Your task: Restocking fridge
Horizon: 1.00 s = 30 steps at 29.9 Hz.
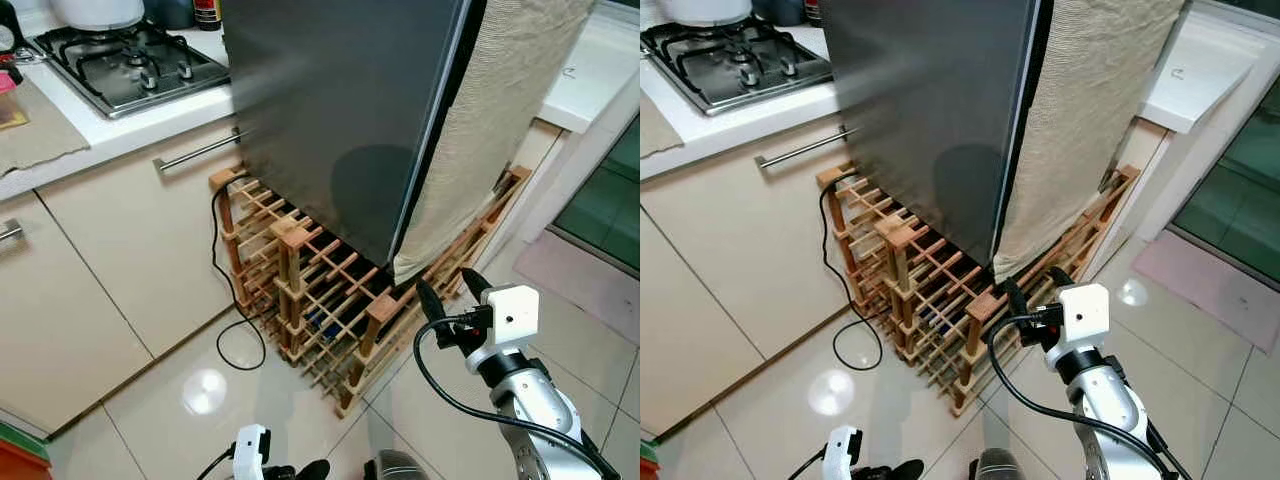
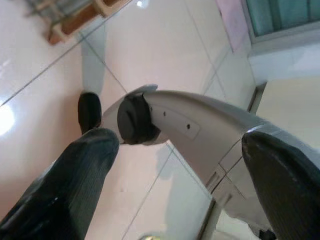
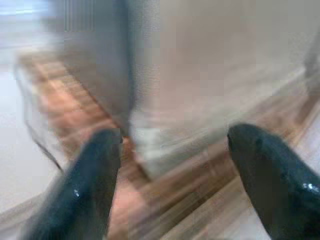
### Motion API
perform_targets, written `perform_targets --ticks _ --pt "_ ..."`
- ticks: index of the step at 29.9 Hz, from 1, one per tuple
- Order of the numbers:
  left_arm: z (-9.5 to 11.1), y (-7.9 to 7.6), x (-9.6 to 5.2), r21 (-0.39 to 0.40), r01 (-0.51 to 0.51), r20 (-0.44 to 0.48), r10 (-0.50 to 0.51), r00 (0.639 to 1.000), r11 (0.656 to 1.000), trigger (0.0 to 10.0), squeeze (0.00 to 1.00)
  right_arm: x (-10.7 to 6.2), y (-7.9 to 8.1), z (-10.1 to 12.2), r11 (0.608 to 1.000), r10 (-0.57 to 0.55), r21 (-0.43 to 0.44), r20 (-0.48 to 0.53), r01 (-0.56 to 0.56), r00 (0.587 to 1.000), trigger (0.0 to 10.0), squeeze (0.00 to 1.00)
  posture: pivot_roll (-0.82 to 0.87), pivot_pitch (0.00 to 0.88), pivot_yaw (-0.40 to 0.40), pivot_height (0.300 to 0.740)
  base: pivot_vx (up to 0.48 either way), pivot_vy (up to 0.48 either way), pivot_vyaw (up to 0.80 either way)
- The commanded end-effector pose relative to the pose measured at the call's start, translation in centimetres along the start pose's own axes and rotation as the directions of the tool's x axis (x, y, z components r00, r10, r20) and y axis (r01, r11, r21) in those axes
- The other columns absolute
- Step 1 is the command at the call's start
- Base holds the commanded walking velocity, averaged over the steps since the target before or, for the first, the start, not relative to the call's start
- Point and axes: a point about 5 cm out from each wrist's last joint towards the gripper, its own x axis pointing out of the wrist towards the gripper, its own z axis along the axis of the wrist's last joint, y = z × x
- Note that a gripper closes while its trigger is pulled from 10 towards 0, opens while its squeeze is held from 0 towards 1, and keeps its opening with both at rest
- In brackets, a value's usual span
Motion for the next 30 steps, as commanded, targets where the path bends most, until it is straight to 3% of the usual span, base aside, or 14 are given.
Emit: perform_targets --ticks 1,4,5,12,14,15,21,30 --pt "11.3 -0.6 1.9 0.524 -0.403 0.041 0.451 0.892 0.750 10.0 0.00 -0.9 1.9 -9.0 0.998 -0.062 -0.018 -0.473 0.061 0.879 10.0 0.12 -0.11 0.000 0.000 0.693 0.000 0.000 0.00" --pt "11.5 -0.5 1.8 0.487 -0.426 0.054 0.461 0.886 0.762 10.0 0.00 -0.6 3.1 -8.9 0.999 -0.051 -0.015 -0.477 0.050 0.877 10.0 0.12 -0.11 0.000 0.000 0.693 0.000 0.000 0.00" --pt "11.6 -0.6 1.9 0.465 -0.432 0.061 0.459 0.887 0.773 10.0 0.00 -0.1 4.4 -8.6 0.999 -0.040 -0.015 -0.479 0.037 0.877 10.0 0.12 -0.10 0.000 0.000 0.693 0.000 0.000 0.00" --pt "11.5 -0.5 1.8 0.450 -0.445 0.059 0.472 0.880 0.774 10.0 0.00 0.9 6.0 -7.8 1.000 -0.027 -0.019 -0.475 0.021 0.880 10.0 0.12 -0.11 0.000 0.000 0.693 0.000 0.000 0.00" --pt "11.6 -0.2 1.6 0.444 -0.497 0.070 0.525 0.849 0.745 10.0 0.00 1.2 6.7 -7.5 1.000 -0.024 0.005 -0.478 0.030 0.878 10.0 0.12 -0.12 0.000 0.000 0.693 0.000 0.000 0.00" --pt "11.6 -0.2 1.6 0.444 -0.497 0.070 0.525 0.849 0.745 10.0 0.00 1.2 6.7 -7.5 1.000 -0.024 0.005 -0.478 0.030 0.878 10.0 0.12 -0.12 0.000 0.000 0.693 0.000 0.000 0.00" --pt "12.9 1.0 0.4 0.421 -0.632 0.175 0.625 0.761 0.651 10.0 0.00 0.6 4.4 -8.2 0.997 -0.075 -0.033 -0.479 0.067 0.875 10.0 0.12 -0.12 0.000 0.000 0.693 0.000 0.000 0.00" --pt "12.1 1.7 0.0 0.410 -0.624 0.147 0.627 0.765 0.665 10.0 0.00 0.5 4.3 -8.3 0.997 -0.084 -0.042 -0.481 0.072 0.873 10.0 0.11 -0.13 0.016 0.021 0.693 0.000 0.000 0.00"
